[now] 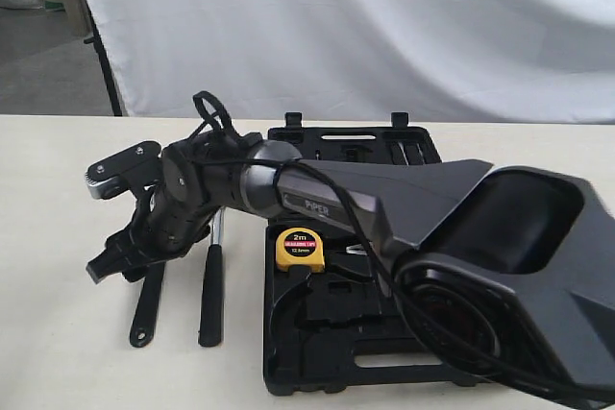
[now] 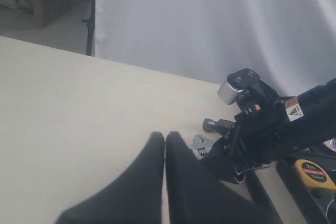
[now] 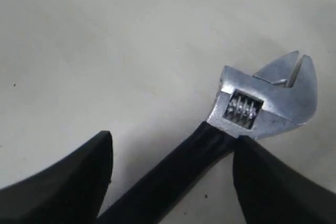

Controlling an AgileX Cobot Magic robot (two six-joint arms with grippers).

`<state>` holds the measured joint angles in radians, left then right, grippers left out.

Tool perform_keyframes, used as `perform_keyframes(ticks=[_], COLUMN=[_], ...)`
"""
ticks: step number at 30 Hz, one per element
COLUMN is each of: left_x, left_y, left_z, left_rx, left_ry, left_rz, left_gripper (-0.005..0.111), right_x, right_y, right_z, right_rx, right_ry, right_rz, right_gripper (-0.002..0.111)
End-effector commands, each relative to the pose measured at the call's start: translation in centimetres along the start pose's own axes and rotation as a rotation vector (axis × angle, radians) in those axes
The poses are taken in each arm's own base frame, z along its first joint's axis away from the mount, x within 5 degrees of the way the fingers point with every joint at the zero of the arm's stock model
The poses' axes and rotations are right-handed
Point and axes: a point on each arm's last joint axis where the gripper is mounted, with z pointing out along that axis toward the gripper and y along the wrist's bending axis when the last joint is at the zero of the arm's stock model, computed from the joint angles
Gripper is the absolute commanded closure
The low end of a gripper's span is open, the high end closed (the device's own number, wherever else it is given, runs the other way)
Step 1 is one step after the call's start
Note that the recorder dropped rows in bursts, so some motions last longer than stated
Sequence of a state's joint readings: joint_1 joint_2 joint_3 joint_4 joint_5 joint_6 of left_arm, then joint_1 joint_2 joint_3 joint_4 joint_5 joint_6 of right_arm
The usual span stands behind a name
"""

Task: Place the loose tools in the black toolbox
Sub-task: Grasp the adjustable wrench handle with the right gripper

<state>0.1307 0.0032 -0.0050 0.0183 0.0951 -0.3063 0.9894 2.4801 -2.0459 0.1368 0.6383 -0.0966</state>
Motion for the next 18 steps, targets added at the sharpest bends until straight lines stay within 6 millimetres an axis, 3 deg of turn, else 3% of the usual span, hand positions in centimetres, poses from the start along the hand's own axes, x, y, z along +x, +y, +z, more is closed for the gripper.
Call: perform_keyframes(ticks=[1, 4, 10, 18], left_x=[-0.2, -0.2, -0.2, -0.2], left_y=[0.1, 0.1, 0.1, 0.1], left_z=[0.0, 0.0, 0.0, 0.0], left_rx=[-0.021, -0.021, -0.021, -0.021], left_ry=[-0.02, -0.02, -0.02, -0.02], left_rz=[0.0, 0.0, 0.0, 0.0], left_gripper=[0.106, 0.106, 0.106, 0.106], right_x=[0.5, 1.0, 1.9, 2.9], right_y=[-0.4, -0.4, 1.8, 5.7], right_z=[1.3, 1.9, 2.3, 2.4], right_rx=[0.041, 0.039, 0.018, 0.001], right_ry=[0.043, 0.074, 0.144, 0.223], right_rz=[0.04, 0.054, 0.019, -0.082], right_gripper=[0.046, 0.046, 0.048, 0.094])
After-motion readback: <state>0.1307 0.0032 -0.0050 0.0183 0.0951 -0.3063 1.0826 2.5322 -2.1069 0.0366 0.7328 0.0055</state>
